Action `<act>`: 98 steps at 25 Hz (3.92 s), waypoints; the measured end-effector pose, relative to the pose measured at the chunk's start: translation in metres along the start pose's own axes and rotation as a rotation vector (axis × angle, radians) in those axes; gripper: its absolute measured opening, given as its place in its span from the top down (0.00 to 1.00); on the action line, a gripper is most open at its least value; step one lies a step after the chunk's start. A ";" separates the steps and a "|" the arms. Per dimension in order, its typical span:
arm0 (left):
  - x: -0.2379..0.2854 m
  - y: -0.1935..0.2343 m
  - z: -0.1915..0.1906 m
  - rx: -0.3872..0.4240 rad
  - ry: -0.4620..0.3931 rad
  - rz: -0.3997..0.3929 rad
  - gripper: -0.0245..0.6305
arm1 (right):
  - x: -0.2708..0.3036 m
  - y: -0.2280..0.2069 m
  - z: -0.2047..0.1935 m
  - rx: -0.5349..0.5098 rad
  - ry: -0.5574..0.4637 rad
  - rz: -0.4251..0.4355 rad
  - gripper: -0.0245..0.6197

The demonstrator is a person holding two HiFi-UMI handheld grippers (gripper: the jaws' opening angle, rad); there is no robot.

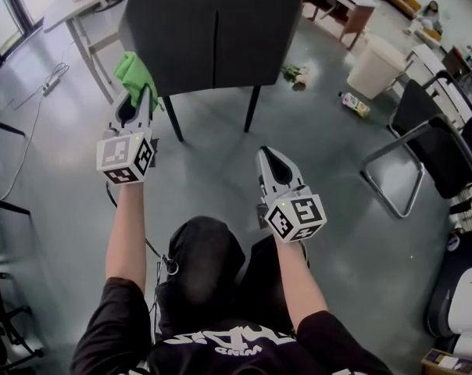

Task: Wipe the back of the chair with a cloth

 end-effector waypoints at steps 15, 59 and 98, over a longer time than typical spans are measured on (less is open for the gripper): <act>0.062 -0.023 -0.034 0.039 0.057 -0.035 0.86 | -0.008 -0.002 0.000 -0.011 0.012 -0.029 0.97; 0.060 -0.113 -0.094 0.095 0.108 -0.254 0.86 | -0.024 -0.036 -0.023 -0.005 0.057 -0.091 0.97; 0.126 -0.119 -0.164 -0.045 0.112 -0.133 0.86 | -0.023 -0.042 -0.041 0.004 0.098 -0.135 0.97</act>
Point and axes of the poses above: the fingertips, and each gripper's own axes: x forward along the fingers, y to its left, z out of its top, the point moved 4 cm from there along -x, backward along the fingers, and after that the axes turned 5 degrees about -x, right-handed, at the moved point
